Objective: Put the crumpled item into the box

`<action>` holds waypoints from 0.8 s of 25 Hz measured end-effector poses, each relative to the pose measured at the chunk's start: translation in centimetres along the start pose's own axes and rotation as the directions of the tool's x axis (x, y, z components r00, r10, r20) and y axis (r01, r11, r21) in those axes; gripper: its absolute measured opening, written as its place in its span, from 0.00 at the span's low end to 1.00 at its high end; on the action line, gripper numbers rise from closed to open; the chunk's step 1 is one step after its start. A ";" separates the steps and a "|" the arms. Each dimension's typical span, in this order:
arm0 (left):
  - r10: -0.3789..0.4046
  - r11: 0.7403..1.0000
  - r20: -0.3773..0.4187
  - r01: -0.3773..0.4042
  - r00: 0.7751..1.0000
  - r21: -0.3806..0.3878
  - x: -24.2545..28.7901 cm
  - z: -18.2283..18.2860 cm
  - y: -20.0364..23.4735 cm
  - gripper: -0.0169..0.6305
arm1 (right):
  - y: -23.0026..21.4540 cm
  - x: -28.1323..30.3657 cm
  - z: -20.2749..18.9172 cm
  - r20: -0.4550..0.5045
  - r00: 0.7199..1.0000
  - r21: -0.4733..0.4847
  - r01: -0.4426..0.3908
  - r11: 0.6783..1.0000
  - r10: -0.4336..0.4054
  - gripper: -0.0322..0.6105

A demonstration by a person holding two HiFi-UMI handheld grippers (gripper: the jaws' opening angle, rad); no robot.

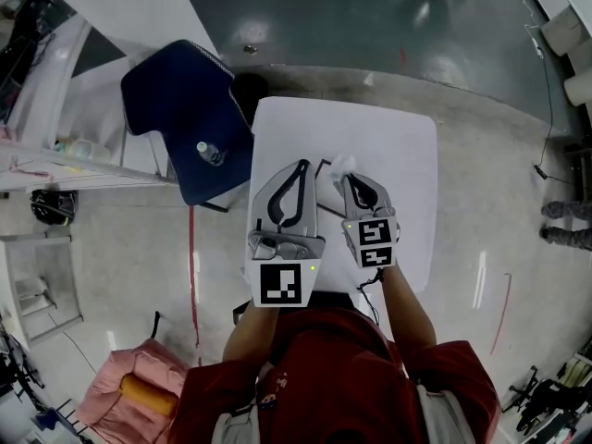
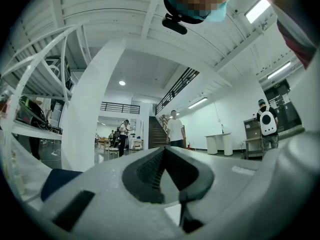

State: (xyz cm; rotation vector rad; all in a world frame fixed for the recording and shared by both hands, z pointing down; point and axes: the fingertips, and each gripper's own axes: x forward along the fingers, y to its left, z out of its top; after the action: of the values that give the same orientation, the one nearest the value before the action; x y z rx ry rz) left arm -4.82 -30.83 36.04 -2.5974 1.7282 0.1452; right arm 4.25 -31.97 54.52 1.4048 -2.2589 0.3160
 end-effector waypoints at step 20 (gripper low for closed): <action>0.053 0.998 -0.014 -0.053 0.999 -0.042 0.5 -1.1 3.5 0.03 | 0.7 6.0 -11.5 -0.357 0.931 -0.033 -0.089 0.995 0.072 0.05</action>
State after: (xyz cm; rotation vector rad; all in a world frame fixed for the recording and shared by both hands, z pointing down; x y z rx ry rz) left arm -7.80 -32.70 37.26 -2.5881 1.8189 0.1683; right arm 4.32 -31.51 67.47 1.1270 -2.0128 0.4966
